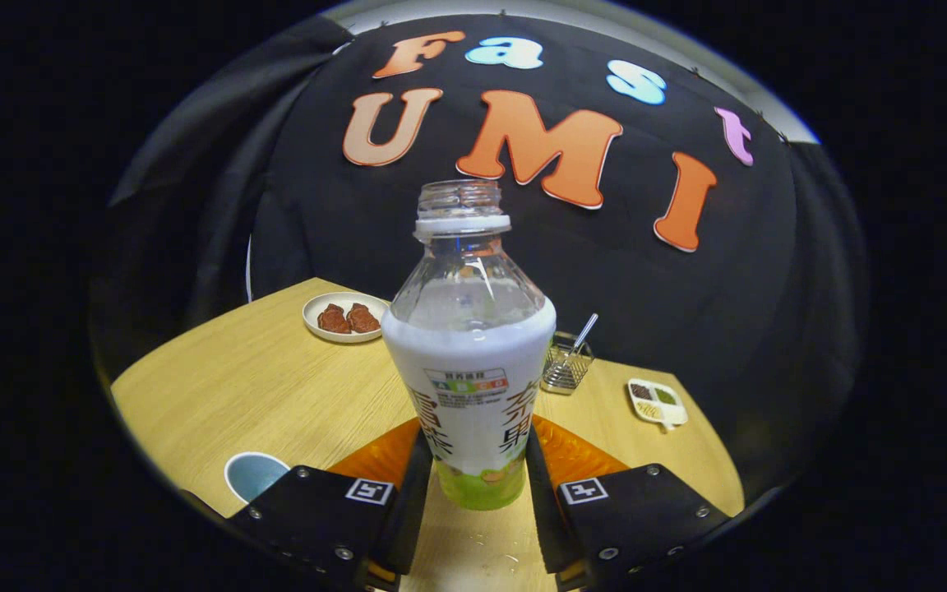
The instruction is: Take the bottle from table, then pour the juice into the cup, finally place the bottle on the coaster
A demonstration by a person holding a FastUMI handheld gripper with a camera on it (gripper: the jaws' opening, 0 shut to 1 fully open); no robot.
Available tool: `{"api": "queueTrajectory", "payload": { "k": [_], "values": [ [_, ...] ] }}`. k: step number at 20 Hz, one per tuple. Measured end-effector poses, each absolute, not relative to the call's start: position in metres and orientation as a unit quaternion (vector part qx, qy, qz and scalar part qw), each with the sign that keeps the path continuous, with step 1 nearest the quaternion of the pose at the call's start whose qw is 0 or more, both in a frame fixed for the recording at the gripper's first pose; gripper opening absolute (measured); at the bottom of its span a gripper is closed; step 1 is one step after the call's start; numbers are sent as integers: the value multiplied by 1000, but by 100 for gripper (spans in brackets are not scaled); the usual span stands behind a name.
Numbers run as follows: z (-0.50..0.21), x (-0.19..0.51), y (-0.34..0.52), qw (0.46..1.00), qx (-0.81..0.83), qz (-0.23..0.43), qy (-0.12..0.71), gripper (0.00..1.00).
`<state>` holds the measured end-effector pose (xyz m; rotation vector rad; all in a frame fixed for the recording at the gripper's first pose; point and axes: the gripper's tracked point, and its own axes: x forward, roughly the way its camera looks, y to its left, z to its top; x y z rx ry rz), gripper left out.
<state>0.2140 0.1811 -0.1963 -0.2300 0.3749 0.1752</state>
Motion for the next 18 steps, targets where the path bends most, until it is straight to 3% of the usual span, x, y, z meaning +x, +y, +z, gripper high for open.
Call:
{"api": "queueTrajectory", "payload": {
  "k": [18],
  "values": [
    [-285,283,162,969,-20,96,226,59]
  ]
}}
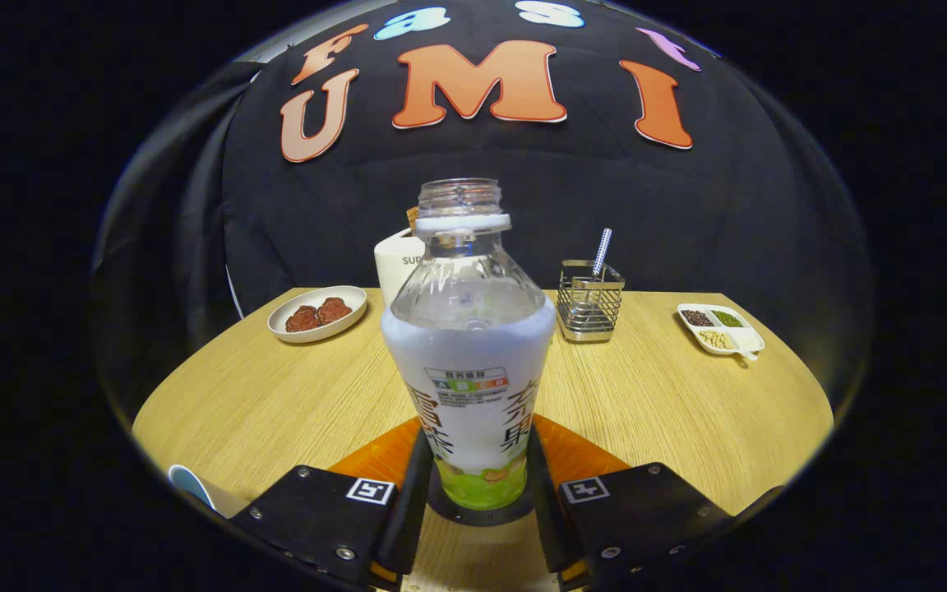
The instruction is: Take the bottle from table, then pour the juice into the cup, finally place the bottle on the coaster
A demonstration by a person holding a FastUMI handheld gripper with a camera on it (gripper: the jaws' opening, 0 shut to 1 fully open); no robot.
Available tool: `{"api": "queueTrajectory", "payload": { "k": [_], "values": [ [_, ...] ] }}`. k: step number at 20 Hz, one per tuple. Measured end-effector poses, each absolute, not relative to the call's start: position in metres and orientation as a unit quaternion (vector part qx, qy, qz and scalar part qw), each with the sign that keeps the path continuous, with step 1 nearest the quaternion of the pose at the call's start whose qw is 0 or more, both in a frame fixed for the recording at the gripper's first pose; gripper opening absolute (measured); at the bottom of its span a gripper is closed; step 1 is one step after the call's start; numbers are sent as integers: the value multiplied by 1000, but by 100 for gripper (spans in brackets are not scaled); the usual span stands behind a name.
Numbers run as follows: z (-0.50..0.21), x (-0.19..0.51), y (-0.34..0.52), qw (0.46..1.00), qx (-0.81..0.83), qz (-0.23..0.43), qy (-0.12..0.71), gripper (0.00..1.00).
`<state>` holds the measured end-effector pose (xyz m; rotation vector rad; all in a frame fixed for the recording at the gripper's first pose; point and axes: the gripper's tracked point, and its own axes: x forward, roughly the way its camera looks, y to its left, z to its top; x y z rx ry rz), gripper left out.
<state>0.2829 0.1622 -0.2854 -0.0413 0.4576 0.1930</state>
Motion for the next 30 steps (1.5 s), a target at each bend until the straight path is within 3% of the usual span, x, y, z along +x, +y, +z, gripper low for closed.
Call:
{"api": "queueTrajectory", "payload": {
  "k": [12,14,15,16,30],
  "values": [
    [-293,273,159,967,-31,94,234,69],
    [-287,270,157,969,-33,93,229,81],
    [-281,268,155,970,-31,91,224,93],
    [-274,265,154,971,-27,91,221,97],
    [-109,116,70,992,-29,67,105,97]
  ]
}}
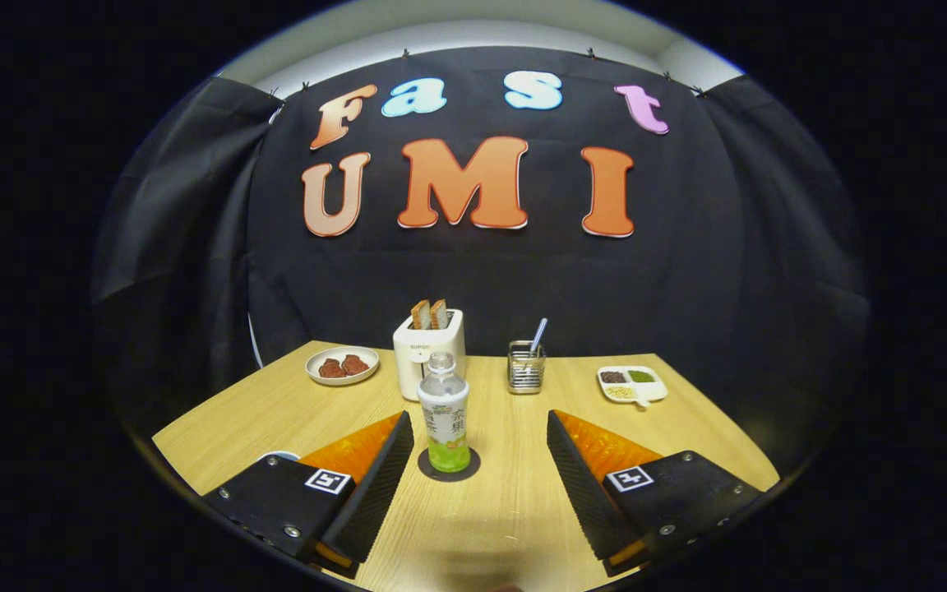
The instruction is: Take the bottle from table, then pour the juice into the cup, finally place the bottle on the coaster
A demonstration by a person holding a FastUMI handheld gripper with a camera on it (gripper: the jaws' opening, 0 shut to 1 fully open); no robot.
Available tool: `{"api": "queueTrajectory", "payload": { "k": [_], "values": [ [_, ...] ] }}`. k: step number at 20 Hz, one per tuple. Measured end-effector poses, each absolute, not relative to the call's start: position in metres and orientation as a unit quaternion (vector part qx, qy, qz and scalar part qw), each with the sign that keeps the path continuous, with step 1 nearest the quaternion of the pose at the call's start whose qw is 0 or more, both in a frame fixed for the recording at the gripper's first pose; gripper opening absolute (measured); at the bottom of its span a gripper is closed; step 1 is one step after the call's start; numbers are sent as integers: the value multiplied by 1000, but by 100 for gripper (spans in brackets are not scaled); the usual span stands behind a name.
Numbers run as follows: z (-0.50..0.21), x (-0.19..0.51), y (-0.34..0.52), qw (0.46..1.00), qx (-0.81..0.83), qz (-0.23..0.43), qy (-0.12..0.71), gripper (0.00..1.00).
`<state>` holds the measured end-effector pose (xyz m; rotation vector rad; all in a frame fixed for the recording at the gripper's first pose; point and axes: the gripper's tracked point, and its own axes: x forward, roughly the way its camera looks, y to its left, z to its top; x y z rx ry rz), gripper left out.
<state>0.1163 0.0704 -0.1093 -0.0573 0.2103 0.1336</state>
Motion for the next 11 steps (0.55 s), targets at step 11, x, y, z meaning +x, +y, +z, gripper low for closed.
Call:
{"api": "queueTrajectory", "payload": {
  "k": [11],
  "values": [
    [-77,3,-21,998,-15,3,55,97]
  ]
}}
